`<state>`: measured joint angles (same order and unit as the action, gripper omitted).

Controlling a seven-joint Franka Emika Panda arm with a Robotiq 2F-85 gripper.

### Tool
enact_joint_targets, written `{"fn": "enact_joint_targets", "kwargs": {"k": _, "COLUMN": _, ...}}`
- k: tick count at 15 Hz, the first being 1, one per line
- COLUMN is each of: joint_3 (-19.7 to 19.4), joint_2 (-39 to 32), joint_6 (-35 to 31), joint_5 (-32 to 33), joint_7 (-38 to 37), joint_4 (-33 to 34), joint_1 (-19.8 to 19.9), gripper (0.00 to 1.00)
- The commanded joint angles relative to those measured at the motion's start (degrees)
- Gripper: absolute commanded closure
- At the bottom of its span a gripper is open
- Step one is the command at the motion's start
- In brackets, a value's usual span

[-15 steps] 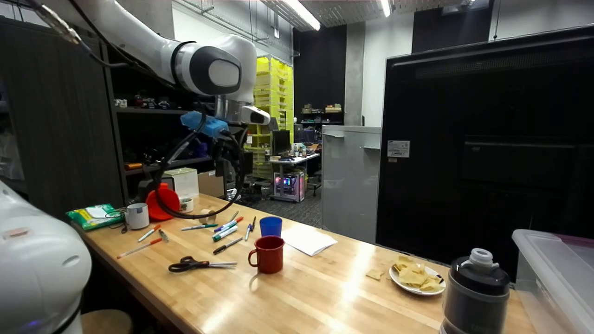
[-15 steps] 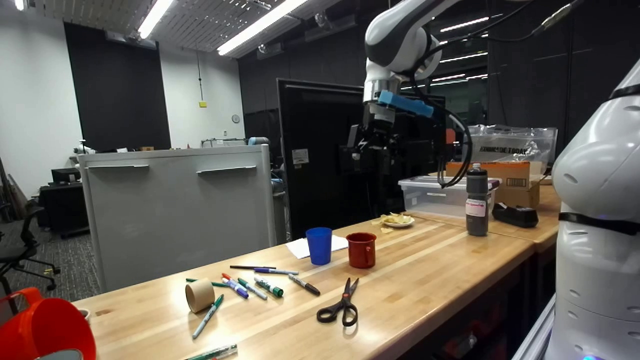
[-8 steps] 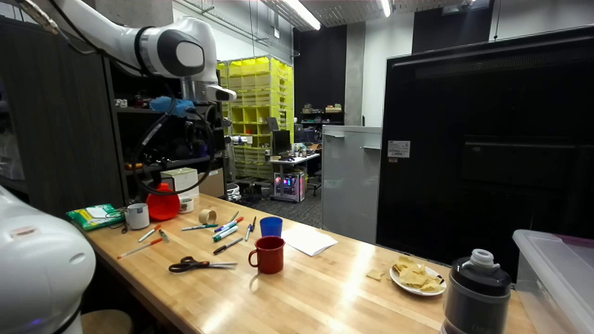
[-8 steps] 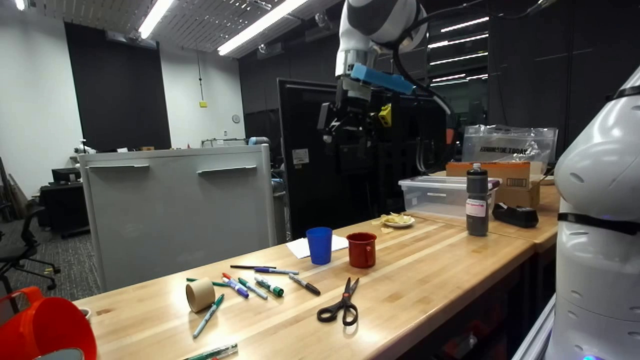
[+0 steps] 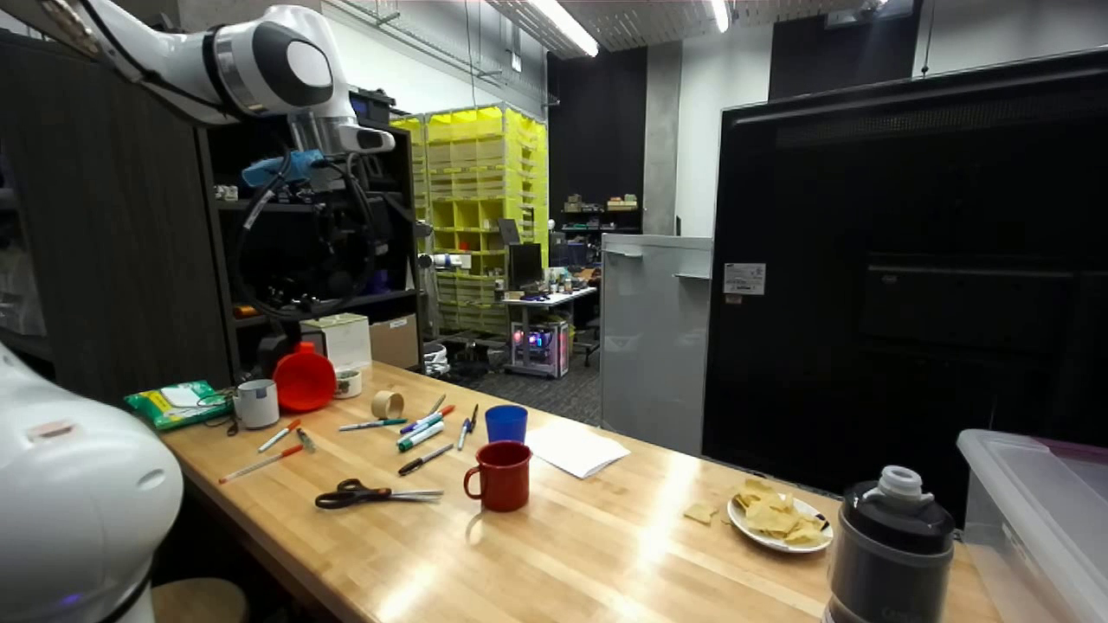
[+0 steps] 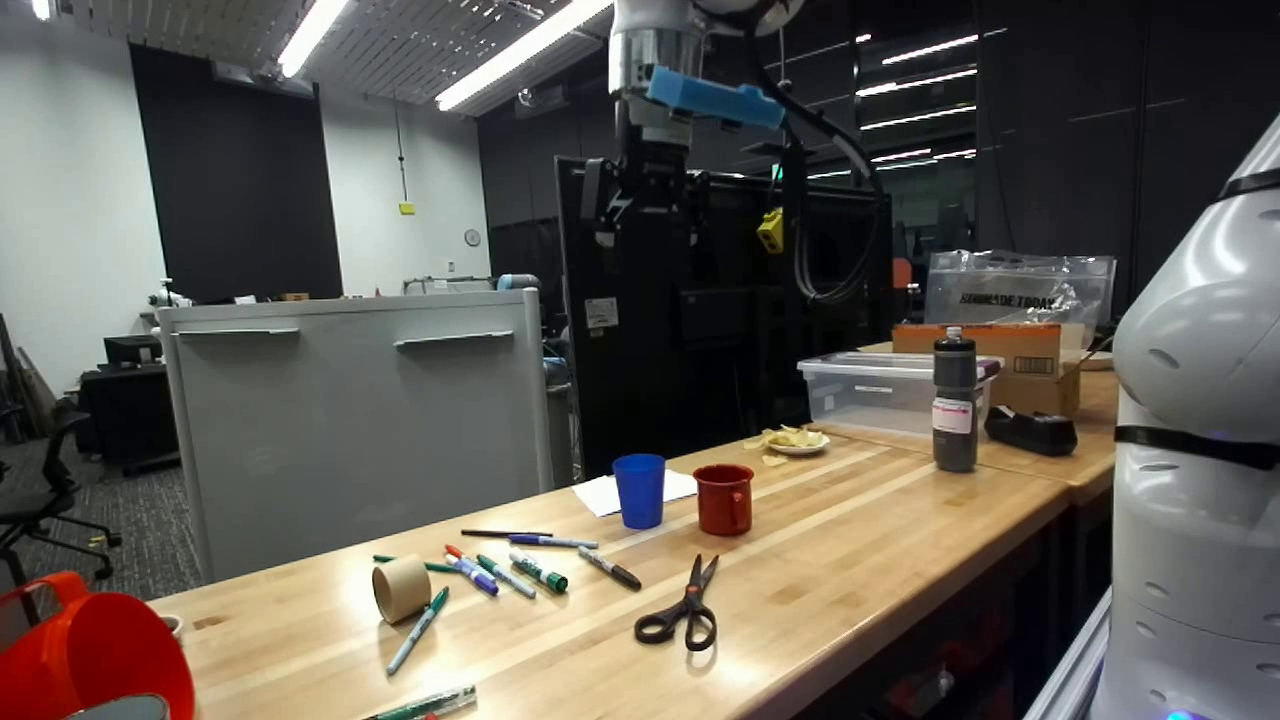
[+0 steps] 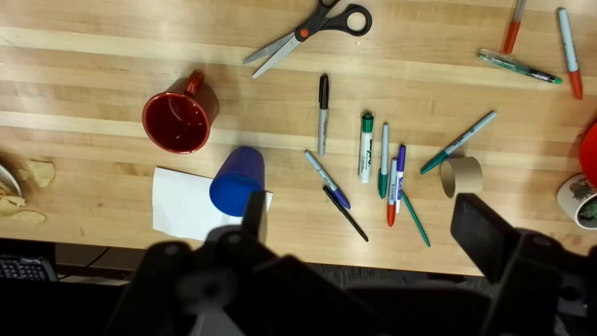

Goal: Move the tape and place it in the bag

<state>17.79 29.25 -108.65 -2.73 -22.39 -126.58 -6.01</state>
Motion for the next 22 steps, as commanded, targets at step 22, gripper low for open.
{"fn": "enact_joint_targets", "kwargs": {"k": 22, "joint_3": -1.0, "joint_2": -17.1, "joint_6": 6.7, "joint_5": 10.3, "joint_7": -5.3, "joint_4": 13.4, "joint_1": 0.0, "gripper": 0.0}}
